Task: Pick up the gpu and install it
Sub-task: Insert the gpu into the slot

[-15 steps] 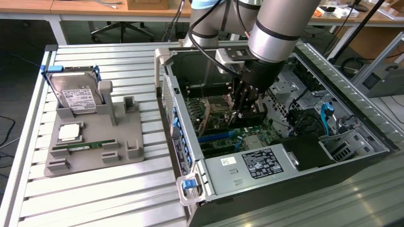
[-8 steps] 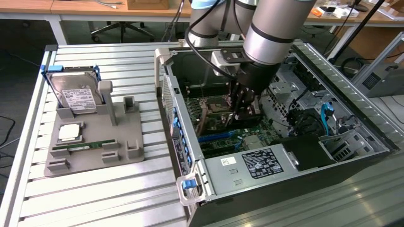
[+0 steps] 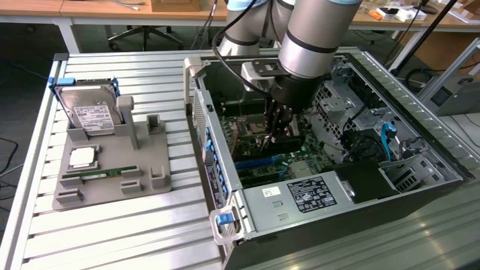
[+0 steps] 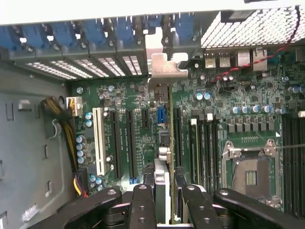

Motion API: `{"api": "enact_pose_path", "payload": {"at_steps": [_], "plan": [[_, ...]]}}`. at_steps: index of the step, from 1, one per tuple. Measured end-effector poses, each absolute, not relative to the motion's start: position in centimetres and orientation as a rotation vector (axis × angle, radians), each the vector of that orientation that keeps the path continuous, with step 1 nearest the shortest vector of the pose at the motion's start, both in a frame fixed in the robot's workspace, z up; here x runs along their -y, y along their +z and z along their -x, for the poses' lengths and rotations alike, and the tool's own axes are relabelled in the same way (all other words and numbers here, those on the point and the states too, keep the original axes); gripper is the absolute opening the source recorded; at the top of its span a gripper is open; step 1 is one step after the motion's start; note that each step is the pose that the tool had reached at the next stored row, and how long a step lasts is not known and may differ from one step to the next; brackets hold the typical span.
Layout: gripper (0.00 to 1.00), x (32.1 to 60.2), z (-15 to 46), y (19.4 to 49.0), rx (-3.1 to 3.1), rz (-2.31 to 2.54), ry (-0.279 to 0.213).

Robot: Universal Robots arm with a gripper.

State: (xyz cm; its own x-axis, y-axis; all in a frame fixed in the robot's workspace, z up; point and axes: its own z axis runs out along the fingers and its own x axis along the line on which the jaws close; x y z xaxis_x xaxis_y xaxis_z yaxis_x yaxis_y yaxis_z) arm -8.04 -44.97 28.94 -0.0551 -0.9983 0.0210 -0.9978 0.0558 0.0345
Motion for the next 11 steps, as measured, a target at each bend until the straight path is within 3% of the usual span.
{"api": "enact_pose_path", "payload": {"at_steps": [11], "plan": [[0.27, 44.9, 10.0, 27.2, 2.247, -2.125, -0.001]]}}
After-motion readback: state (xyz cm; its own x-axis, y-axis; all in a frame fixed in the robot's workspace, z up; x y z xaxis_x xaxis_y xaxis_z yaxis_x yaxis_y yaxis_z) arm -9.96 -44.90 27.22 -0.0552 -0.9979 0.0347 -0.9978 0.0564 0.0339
